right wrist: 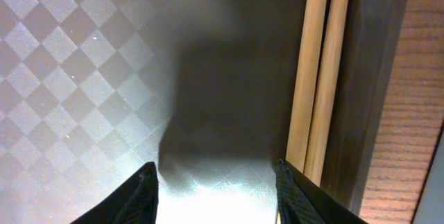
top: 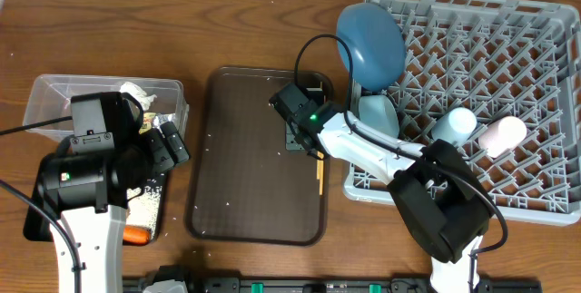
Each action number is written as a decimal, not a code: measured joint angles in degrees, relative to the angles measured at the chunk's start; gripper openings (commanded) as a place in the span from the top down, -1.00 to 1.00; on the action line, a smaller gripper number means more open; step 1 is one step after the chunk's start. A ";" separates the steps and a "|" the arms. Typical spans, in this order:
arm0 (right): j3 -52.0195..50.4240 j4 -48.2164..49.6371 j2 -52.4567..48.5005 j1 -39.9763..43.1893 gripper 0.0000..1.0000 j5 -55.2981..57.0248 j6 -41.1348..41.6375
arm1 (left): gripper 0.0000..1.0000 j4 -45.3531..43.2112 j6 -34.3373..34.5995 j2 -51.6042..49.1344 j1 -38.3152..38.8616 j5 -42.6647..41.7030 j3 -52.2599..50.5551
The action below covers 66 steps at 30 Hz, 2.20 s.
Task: Sort waste into correct bins and load items into the dishwasher rack
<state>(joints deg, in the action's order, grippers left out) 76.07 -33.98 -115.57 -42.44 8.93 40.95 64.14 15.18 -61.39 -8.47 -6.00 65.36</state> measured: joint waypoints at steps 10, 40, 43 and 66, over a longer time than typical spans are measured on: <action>0.07 0.33 0.13 1.36 -0.03 -0.35 -4.13 | -0.96 0.00 0.00 0.00 0.00 0.02 0.00; 0.07 1.84 0.42 -0.48 0.31 -1.55 -0.96 | -0.96 0.00 0.00 0.00 0.00 0.02 0.00; 0.09 1.68 -0.68 -0.39 0.22 -1.40 0.70 | -0.95 0.00 0.00 0.00 0.00 0.00 0.00; 1.88 -2.84 2.34 1.36 0.00 1.09 -1.31 | -0.95 0.00 0.00 0.00 0.00 0.00 0.00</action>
<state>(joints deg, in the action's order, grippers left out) 77.95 -36.82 -113.23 -41.08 10.02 39.64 64.14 15.18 -61.39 -8.47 -6.00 65.36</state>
